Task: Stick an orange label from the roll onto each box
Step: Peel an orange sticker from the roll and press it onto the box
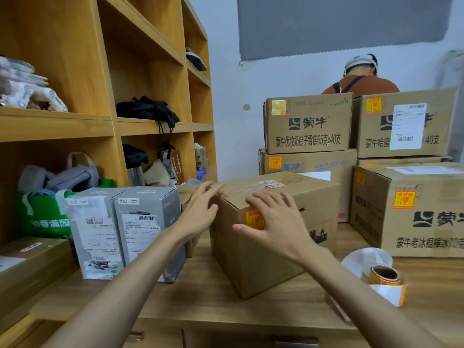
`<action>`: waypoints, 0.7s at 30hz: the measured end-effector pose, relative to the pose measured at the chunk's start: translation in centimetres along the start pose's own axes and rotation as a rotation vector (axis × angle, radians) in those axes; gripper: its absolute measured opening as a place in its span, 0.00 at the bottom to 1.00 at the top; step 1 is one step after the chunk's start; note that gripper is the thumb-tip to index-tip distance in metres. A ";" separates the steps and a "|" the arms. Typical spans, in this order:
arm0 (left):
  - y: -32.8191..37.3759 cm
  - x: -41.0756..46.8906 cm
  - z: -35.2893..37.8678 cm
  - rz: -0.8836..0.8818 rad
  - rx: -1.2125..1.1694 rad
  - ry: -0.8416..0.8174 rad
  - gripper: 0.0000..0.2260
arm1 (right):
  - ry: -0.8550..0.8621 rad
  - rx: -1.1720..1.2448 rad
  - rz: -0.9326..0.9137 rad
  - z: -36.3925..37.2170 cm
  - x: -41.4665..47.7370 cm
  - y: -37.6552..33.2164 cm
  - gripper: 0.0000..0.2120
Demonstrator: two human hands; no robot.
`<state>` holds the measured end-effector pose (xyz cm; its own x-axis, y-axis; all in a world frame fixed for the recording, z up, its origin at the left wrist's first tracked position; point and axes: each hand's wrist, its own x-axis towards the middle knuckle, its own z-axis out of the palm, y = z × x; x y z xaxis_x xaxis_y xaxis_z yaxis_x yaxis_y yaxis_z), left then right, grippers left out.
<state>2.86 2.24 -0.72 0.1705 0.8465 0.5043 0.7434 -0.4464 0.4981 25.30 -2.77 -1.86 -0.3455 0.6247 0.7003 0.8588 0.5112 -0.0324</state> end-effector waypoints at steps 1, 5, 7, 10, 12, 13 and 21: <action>-0.2 0.4 -0.1 -0.012 0.035 -0.035 0.27 | 0.018 -0.034 0.020 0.3 0.1 -0.5 0.39; 0.0 0.3 -0.3 0.031 0.077 -0.032 0.23 | 0.146 -0.122 0.076 0.6 0.1 -1.6 0.36; 0.3 -0.4 -0.6 0.078 0.058 -0.009 0.22 | 0.188 -0.150 0.076 0.3 -0.2 -1.5 0.33; 0.2 -1.5 -1.4 0.146 0.029 -0.019 0.21 | 0.181 -0.144 0.030 -0.7 -1.1 -0.3 0.27; 0.3 -2.1 -2.1 0.162 0.017 -0.036 0.22 | 0.115 -0.101 -0.005 -1.8 -1.8 1.1 0.24; 0.4 -2.4 -2.4 0.165 0.031 -0.041 0.23 | 0.079 -0.069 -0.016 -2.3 -2.2 1.9 0.24; 0.4 -3.6 -3.6 0.135 0.070 -0.048 0.28 | -0.065 0.042 0.033 -6.2 -4.3 8.6 0.31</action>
<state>0.25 -2.01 0.22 0.3018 0.7938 0.5280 0.7547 -0.5373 0.3764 36.49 -4.72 -0.74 -0.3422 0.6781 0.6504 0.8541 0.5131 -0.0856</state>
